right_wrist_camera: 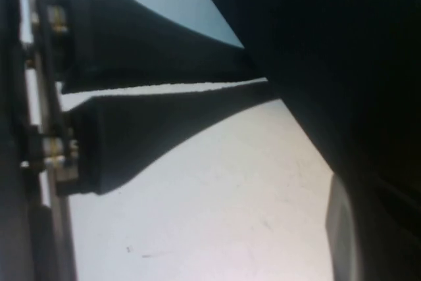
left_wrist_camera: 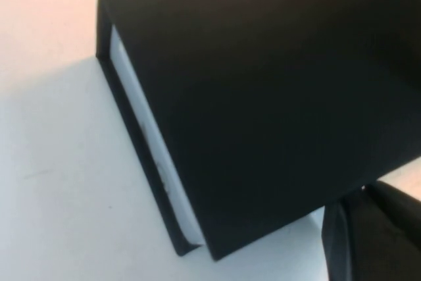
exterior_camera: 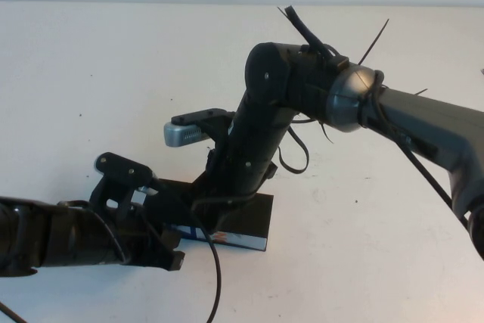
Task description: Return glasses to glasses case
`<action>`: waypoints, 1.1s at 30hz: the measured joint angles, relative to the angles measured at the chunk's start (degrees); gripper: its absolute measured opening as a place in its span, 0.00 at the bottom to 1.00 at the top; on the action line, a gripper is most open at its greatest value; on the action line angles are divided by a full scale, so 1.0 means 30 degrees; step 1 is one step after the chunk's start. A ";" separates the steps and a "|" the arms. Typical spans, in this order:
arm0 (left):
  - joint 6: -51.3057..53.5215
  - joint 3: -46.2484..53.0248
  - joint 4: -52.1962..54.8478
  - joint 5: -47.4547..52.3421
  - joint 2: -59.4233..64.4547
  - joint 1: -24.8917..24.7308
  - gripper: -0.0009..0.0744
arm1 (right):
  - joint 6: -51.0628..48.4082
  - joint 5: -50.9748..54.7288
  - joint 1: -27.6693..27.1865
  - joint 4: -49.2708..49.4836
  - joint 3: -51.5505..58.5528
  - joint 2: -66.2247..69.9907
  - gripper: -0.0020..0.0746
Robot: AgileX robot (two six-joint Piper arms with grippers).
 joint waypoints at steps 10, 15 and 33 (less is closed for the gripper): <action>-0.5235 0.0000 0.4683 0.0561 -0.2945 0.0000 0.01 | 0.0039 -0.0027 0.0000 -0.0932 0.0051 -0.0805 0.01; -0.9001 0.0000 0.8787 0.0785 -0.6645 0.0000 0.01 | 0.0846 -0.0027 0.0000 -0.2539 0.0013 -0.2392 0.01; -1.1066 0.5811 0.9536 -0.4914 -2.6979 0.0000 0.01 | 0.4875 -0.0610 0.0095 -0.6102 0.9051 -1.4888 0.01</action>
